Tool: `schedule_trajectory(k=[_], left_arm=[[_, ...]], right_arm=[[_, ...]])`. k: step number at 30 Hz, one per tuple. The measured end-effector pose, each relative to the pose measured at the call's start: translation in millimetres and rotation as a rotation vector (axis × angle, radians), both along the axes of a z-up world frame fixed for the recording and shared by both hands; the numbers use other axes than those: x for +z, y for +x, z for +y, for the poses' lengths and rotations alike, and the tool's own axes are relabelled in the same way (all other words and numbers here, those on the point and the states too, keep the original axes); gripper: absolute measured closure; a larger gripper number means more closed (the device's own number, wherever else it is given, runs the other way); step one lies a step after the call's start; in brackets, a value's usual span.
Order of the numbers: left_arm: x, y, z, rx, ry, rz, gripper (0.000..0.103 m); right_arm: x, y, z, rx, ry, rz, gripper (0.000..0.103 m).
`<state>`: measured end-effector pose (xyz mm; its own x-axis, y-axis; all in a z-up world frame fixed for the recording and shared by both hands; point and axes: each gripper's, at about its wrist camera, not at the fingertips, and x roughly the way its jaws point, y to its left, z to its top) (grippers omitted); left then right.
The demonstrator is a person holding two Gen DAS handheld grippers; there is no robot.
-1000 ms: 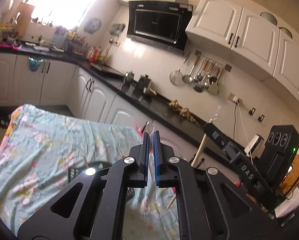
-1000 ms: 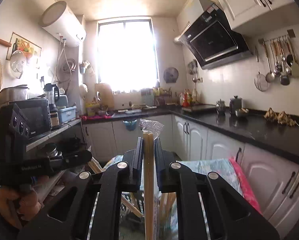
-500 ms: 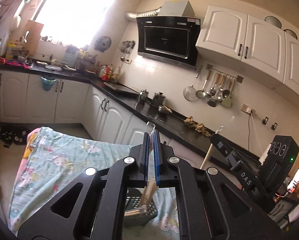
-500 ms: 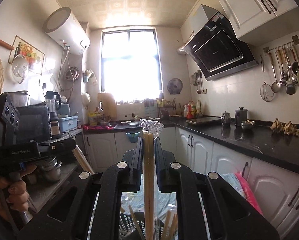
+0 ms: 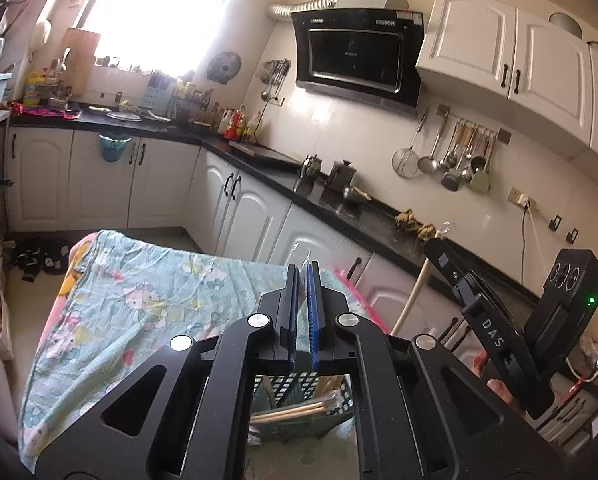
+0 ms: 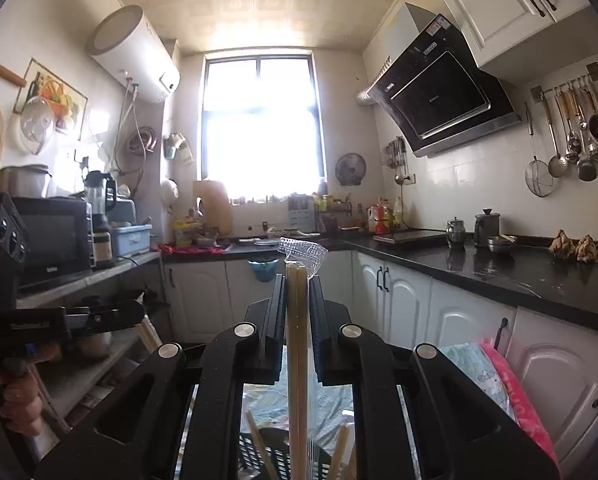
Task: Organize utensils
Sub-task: 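Lift the right tool's chopstick up over the caddy while the left tool raises its own, then open the right tool to drop its chopstick into the caddy while the left tool releases too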
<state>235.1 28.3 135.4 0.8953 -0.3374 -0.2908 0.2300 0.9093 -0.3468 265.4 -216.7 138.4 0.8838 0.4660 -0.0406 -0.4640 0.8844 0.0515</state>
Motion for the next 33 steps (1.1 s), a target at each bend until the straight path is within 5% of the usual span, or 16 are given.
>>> schedule_trajectory(k=[22,33], left_arm=[[-61.6,19.4,-13.3,-0.009,0.061,0.132,0.101],[-79.2,22.0,-8.2,-0.001,0.052,0.184,0.099]], right_arm=[[-61.8,30.2,25.7,-0.053,-0.046,0.037,0.089],[-69.7,22.8,25.0,-0.039,-0.076,0.086,0.073]])
